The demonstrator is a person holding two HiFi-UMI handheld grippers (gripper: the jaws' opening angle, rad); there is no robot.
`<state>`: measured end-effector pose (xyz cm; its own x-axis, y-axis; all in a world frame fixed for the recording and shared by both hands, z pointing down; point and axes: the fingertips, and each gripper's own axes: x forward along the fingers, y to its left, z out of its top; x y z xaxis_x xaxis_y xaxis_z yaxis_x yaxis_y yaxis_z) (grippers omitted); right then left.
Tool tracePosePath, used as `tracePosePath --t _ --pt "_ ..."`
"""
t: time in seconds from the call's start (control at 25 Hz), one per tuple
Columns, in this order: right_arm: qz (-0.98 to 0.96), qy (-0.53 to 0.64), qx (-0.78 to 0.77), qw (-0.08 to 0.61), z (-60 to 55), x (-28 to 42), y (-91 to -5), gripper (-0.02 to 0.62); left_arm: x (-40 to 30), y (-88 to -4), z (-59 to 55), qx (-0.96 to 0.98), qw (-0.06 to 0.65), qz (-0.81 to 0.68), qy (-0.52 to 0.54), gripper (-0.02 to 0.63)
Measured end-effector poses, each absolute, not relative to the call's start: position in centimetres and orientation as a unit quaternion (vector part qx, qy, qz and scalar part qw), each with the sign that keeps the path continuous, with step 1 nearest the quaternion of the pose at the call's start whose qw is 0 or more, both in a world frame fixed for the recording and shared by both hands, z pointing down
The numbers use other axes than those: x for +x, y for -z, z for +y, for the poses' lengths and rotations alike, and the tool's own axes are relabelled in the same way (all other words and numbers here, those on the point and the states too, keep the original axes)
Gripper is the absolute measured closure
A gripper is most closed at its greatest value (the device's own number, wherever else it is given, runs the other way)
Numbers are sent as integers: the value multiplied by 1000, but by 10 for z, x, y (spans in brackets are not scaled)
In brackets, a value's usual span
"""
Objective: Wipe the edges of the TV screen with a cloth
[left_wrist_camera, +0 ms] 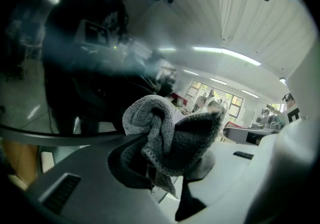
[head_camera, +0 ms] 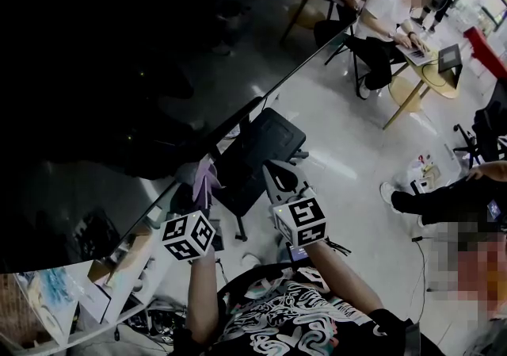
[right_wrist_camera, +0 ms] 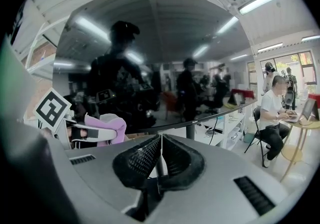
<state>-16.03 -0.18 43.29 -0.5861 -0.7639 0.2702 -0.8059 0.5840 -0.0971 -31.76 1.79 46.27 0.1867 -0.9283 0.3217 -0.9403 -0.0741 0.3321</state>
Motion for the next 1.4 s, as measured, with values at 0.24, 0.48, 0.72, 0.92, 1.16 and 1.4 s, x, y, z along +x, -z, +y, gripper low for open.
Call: tracePosePath --t 0.24,0.48,0.72,0.92,1.16,1.4 --pt "-881 -113 447 102 -7 -155 -439 565 -312 -463 12 737 252 -627 18 494" --pt "-880 -116 450 101 -8 -150 -438 565 -306 -462 9 737 294 -603 77 494" --pt "-879 -116 451 103 -17 -152 -441 565 -305 -464 3 741 303 -593 84 494" --pt "-881 -106 448 106 -18 -152 -439 565 -296 -464 -2 744 306 -587 93 494" --pt "-878 -111 452 107 -28 -147 -440 565 -290 -464 -9 746 316 -579 98 494" --pt "-879 -114 451 105 -33 -148 -439 565 -283 -463 -17 750 321 -570 101 494"
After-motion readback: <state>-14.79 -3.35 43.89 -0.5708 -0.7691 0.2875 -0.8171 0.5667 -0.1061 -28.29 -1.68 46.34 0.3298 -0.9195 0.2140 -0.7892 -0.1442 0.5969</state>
